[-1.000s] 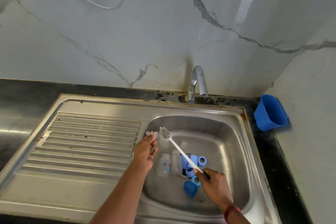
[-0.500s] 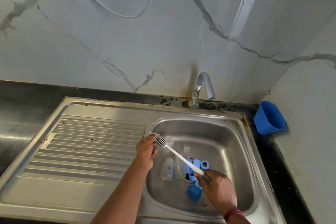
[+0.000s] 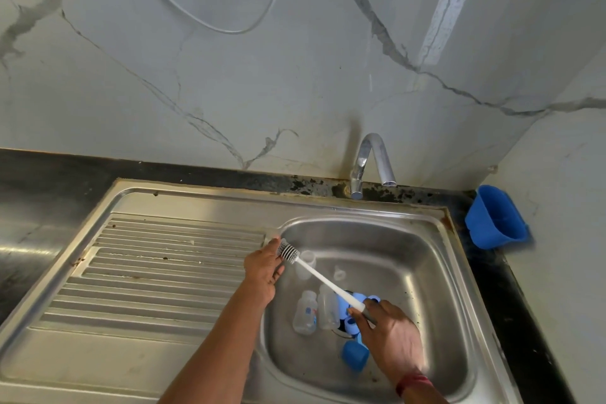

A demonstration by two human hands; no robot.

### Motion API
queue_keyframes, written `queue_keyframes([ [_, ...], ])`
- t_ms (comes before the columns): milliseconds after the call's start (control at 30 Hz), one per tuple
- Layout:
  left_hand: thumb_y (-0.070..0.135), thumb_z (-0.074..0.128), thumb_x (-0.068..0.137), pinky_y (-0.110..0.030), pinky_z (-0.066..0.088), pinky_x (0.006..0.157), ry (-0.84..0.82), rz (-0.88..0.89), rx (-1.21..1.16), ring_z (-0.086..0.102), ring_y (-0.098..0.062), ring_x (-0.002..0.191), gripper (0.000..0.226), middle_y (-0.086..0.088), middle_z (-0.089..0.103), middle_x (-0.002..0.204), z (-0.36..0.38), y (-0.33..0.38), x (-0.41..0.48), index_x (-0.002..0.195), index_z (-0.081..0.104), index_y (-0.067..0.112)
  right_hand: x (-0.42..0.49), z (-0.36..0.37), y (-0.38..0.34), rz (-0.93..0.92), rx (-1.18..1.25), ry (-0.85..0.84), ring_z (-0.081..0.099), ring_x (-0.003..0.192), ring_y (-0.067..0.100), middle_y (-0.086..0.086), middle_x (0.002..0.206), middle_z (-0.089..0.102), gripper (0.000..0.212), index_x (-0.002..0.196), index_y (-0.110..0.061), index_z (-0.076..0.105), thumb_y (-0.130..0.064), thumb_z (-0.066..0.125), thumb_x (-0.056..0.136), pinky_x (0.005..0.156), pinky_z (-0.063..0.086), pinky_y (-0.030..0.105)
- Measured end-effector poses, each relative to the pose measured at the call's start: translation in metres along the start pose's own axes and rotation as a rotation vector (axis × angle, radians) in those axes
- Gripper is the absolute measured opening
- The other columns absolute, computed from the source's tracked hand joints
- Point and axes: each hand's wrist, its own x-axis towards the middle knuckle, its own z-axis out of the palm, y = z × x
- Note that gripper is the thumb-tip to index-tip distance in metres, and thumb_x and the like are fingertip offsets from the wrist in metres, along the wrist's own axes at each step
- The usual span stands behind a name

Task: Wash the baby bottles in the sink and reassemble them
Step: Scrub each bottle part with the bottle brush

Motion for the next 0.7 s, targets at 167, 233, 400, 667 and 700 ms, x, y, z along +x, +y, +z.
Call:
queue_keyframes([
  [167, 0.024, 0.074, 0.087, -0.026, 0.047, 0.070, -0.110, 0.053, 0.052, 0.062, -0.012, 0.079, 0.015, 0.000, 0.074, 0.083, 0.000, -0.002, 0.002, 0.093, 0.073, 0.010, 0.007, -0.001, 0.001, 0.078, 0.085, -0.165, 0.040, 0.042, 0.011, -0.005, 0.052, 0.049, 0.036, 0.065, -0.024, 0.058, -0.049, 0.061, 0.091, 0.041, 0.020, 0.014],
  [233, 0.023, 0.073, 0.087, -0.026, 0.049, 0.074, -0.142, 0.050, 0.052, 0.064, -0.012, 0.083, 0.015, 0.002, 0.076, 0.084, -0.001, -0.002, 0.003, 0.094, 0.074, 0.011, 0.011, -0.001, 0.001, 0.108, 0.262, -0.272, 0.041, 0.042, 0.012, -0.005, 0.049, 0.047, 0.041, 0.061, -0.025, 0.054, -0.045, 0.054, 0.097, 0.042, 0.028, 0.015],
  [400, 0.021, 0.070, 0.090, -0.027, 0.050, 0.079, -0.161, 0.049, 0.003, 0.066, -0.014, 0.089, 0.019, -0.002, 0.075, 0.096, -0.006, -0.003, 0.002, 0.103, 0.072, 0.008, 0.020, 0.000, 0.005, 0.253, 0.567, -0.475, 0.060, 0.052, 0.016, -0.004, 0.056, 0.061, 0.030, 0.072, -0.016, 0.062, -0.040, 0.067, 0.090, 0.052, 0.045, 0.020],
  [667, 0.021, 0.066, 0.093, -0.024, 0.050, 0.070, -0.080, 0.136, -0.036, 0.064, -0.012, 0.078, 0.018, -0.002, 0.072, 0.088, -0.003, -0.007, -0.002, 0.101, 0.072, 0.006, 0.019, 0.007, 0.007, 0.086, 0.352, -0.251, 0.050, 0.060, 0.007, -0.010, 0.067, 0.053, 0.034, 0.066, -0.031, 0.046, -0.039, 0.075, 0.081, 0.051, 0.034, 0.015],
  [700, 0.021, 0.065, 0.094, -0.023, 0.049, 0.067, -0.087, 0.156, -0.033, 0.063, -0.012, 0.076, 0.017, -0.002, 0.072, 0.086, -0.003, -0.007, -0.004, 0.100, 0.072, 0.006, 0.018, 0.006, 0.006, 0.074, 0.318, -0.259, 0.049, 0.060, 0.006, -0.010, 0.066, 0.051, 0.036, 0.063, -0.033, 0.044, -0.041, 0.072, 0.084, 0.051, 0.032, 0.015],
])
